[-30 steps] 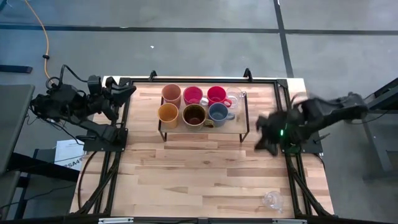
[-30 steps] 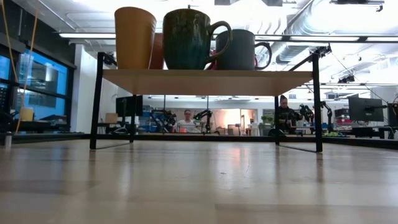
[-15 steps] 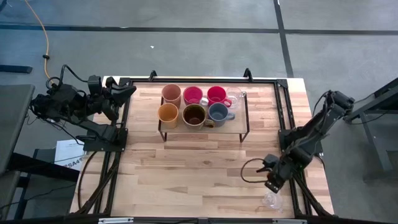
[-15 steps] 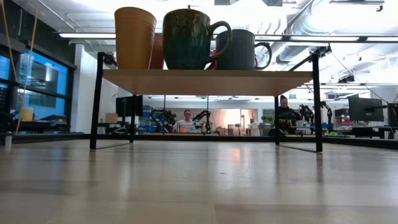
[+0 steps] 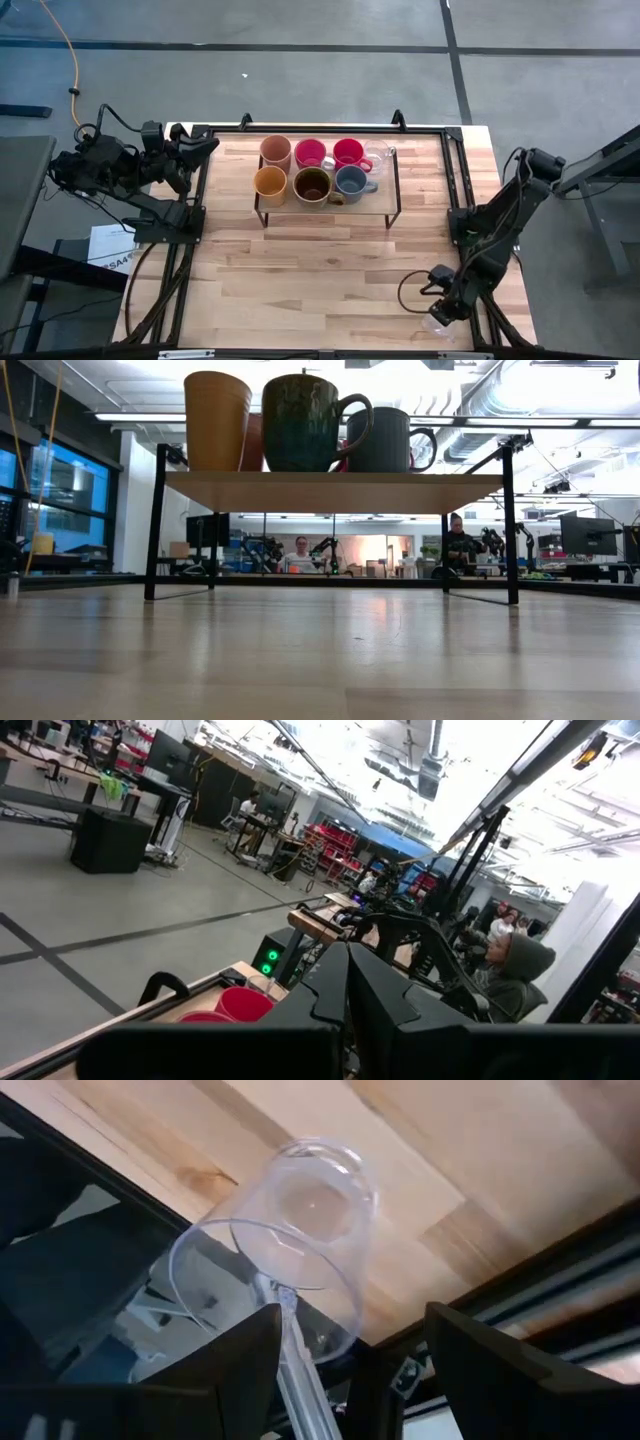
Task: Stack small to large cups/mugs on shelf
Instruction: Put the transparent mug on the shelf
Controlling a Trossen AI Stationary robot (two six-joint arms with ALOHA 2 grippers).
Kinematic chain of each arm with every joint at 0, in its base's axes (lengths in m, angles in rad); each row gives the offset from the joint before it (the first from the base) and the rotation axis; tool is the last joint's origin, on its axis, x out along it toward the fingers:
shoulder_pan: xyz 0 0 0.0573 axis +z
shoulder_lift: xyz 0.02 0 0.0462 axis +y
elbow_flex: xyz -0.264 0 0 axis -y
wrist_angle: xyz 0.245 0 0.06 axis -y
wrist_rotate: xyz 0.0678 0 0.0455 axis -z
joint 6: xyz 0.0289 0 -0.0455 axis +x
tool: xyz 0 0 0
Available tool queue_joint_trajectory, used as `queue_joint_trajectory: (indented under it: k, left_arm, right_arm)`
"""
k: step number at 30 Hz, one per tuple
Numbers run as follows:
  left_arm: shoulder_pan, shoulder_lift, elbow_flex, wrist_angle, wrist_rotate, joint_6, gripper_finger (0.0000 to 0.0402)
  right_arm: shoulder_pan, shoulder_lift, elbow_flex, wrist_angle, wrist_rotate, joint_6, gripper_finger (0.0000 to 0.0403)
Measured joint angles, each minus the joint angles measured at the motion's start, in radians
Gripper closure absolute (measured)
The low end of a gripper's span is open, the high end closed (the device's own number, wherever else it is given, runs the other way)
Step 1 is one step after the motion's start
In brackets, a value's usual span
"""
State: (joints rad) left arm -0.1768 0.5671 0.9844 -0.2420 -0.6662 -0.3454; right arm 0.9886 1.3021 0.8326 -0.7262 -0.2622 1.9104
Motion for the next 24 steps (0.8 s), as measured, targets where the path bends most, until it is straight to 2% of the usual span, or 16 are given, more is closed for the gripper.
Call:
queue_joint_trajectory:
  k: [5,10,15,21,24]
  left_arm:
    - [0.0,0.0,0.0,0.0,0.0,0.0,0.0402]
    - [0.0,0.0,0.0,0.0,0.0,0.0,0.0402]
    - [0.0,0.0,0.0,0.0,0.0,0.0,0.0402]
    - [0.0,0.0,0.0,0.001,0.0,0.0,0.0402]
    - [0.0,0.0,0.0,0.002,0.0,-0.029,0.0402]
  right_arm:
    - [0.015,0.08,0.0,0.031,-0.011,0.001,0.0174]
    - [0.016,0.144,-0.001,0.047,-0.011,-0.026,0.021]
    - [0.016,0.16,-0.001,0.08,-0.019,-0.073,0.0275]
    - [0.016,0.125,-0.001,0.052,-0.025,-0.141,0.0388]
    - [0.009,0.078,0.011,0.008,0.017,-0.192,0.0392]
